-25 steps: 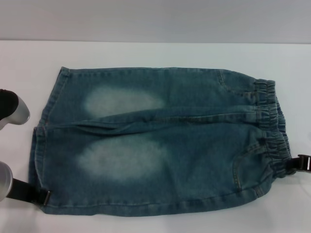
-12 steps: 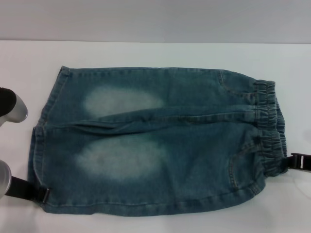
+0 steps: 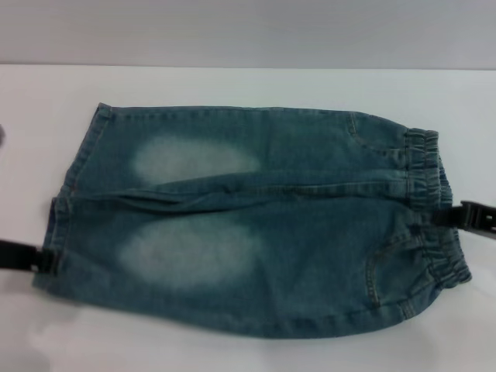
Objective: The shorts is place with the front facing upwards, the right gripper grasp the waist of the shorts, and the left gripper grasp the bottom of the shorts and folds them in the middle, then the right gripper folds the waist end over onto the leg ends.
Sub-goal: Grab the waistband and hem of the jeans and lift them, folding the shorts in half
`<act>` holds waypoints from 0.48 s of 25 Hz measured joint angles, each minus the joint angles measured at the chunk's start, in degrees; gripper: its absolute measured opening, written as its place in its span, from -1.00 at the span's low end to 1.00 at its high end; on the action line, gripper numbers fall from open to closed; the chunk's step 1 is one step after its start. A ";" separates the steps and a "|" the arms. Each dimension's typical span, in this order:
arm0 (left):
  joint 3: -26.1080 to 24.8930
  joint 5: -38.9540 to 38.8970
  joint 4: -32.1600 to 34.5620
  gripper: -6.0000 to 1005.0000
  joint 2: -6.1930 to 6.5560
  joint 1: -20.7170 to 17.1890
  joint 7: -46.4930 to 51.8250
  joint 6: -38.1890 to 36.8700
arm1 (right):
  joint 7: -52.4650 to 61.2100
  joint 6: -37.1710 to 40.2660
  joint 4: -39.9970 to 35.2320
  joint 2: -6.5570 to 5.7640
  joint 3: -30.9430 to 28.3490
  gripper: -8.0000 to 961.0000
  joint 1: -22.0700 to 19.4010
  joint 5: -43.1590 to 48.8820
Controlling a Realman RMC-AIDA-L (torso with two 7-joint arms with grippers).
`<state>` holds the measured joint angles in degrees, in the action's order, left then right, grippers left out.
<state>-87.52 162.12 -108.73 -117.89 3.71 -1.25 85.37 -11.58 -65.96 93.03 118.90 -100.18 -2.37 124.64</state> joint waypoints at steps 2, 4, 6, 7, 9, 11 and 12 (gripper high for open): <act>-1.75 -0.38 0.07 -0.92 -0.07 -0.05 -0.54 -2.09 | -2.29 0.43 -1.87 0.03 -1.29 -0.99 0.61 -3.69; -4.16 -1.68 0.48 -0.92 -0.08 -0.08 -1.37 -4.56 | -5.33 0.52 -5.76 0.00 -3.19 -0.99 1.63 -9.57; -6.15 -3.17 0.76 -0.92 -0.04 0.06 -2.03 -5.95 | -8.41 0.32 -10.77 -0.12 -5.14 -0.99 2.90 -15.87; -7.21 -4.02 0.91 -0.92 -0.02 0.19 -2.33 -6.49 | -9.82 0.01 -13.14 -0.19 -5.96 -0.99 3.68 -18.24; -8.11 -5.25 1.02 -0.92 -0.01 0.43 -2.65 -6.87 | -11.69 -0.59 -15.77 -0.25 -7.01 -0.99 4.58 -20.14; -8.04 -5.68 1.02 -0.92 -0.04 0.53 -2.71 -6.91 | -11.96 -0.58 -14.44 -0.14 -7.31 -0.99 4.22 -17.95; -7.84 -5.76 1.02 -0.92 -0.07 0.58 -2.72 -6.92 | -11.35 -0.42 -12.37 -0.08 -7.35 -0.99 3.62 -15.31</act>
<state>-95.36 156.36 -107.71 -117.96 4.29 -3.96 78.46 -22.93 -66.38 80.66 118.81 -107.52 1.25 109.33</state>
